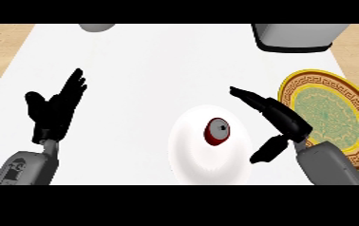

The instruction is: Pick the can from the plate and place it in the plate

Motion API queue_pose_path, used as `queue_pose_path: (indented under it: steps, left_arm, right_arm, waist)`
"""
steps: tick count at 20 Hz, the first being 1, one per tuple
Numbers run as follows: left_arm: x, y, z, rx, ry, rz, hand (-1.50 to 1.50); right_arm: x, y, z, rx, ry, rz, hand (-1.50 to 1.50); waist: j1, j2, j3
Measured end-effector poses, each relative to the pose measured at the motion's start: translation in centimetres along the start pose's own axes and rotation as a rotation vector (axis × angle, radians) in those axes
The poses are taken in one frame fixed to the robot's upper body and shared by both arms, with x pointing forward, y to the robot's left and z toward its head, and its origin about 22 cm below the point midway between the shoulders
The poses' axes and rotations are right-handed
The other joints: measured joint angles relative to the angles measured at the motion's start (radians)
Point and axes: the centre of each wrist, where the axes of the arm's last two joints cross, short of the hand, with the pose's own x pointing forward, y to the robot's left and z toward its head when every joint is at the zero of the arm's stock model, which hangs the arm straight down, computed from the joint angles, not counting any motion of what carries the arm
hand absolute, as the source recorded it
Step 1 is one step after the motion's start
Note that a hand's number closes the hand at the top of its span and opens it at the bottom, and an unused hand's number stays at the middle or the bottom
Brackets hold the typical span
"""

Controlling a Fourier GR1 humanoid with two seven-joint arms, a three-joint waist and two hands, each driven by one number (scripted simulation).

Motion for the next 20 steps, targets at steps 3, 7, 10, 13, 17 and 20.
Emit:
queue_pose_path:
  steps: [3,7,10,13,17,20]
  left_arm:
    - [0.2,0.2,-0.1,0.0,-0.003,0.001,0.0]
    - [0.3,-0.3,0.0,0.0,-0.004,0.005,0.0]
    - [-0.6,0.2,0.4,0.003,0.0,-0.001,0.0]
    - [-0.6,0.0,0.3,0.001,-0.004,0.005,0.0]
    - [-0.4,-0.4,0.3,-0.002,-0.002,-0.001,0.0]
    - [-0.4,-0.3,-0.2,-0.004,-0.001,0.001,0.0]
  right_arm:
    - [0.5,0.6,-0.6,0.033,0.041,0.073,-1.5]
    - [1.9,0.6,-1.5,0.077,0.093,0.139,-1.5]
    - [2.2,0.9,-1.8,0.124,0.127,0.18,-1.5]
    - [2.7,1.5,-2.9,0.157,0.15,0.201,-1.5]
    - [3.1,2.2,-3.8,0.191,0.173,0.211,-1.5]
    - [3.2,3.0,-4.5,0.204,0.184,0.231,-1.5]
  waist:
    - [0.001,0.0,0.0]
    - [0.0,0.0,0.0]
    - [0.001,0.0,0.0]
    - [0.002,0.001,0.0]
    - [0.002,0.001,0.0]
    - [0.001,0.001,0.0]
